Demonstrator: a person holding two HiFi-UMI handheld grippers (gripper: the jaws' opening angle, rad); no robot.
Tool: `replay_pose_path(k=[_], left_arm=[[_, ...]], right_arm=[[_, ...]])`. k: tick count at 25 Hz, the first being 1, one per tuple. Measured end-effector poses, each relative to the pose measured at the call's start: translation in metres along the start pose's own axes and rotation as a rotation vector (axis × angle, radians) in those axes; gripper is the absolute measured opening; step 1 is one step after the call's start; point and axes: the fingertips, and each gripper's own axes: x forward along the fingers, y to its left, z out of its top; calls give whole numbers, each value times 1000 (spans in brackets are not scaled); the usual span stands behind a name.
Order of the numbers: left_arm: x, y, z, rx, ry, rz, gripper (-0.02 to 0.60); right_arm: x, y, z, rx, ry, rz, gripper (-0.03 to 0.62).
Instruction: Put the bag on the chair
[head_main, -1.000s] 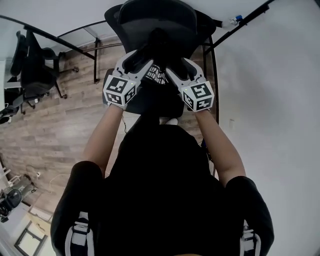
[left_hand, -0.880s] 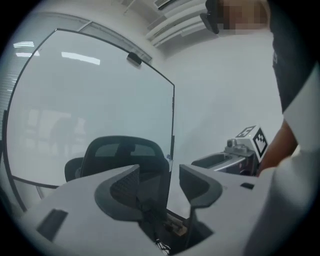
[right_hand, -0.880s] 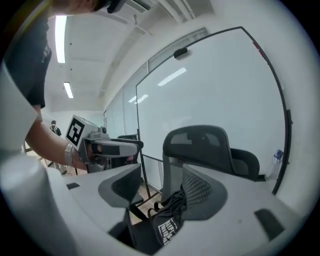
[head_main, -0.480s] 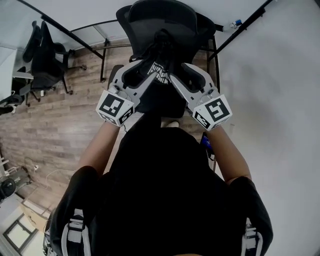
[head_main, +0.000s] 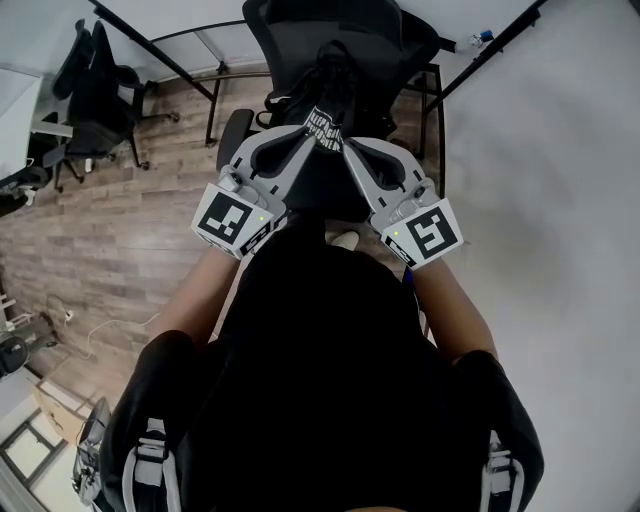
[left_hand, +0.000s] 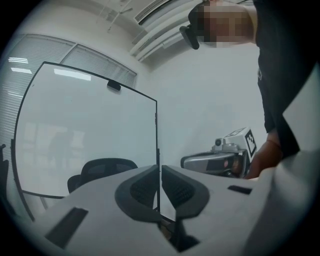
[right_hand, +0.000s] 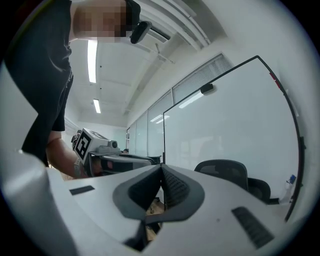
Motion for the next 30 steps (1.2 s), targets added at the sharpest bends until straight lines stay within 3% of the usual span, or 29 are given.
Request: replay_pose_path(k=[6, 15, 30], left_arm=[[-6, -14, 1, -40, -23, -8, 5], [-9, -23, 10, 37, -20, 8, 5], [-7, -19, 12, 27, -45, 3, 5]], right_arm=[[-12, 2, 1, 6, -6, -5, 1], [-18, -3, 16, 2, -23, -33, 0], [-21, -3, 11, -20, -3, -33, 0]])
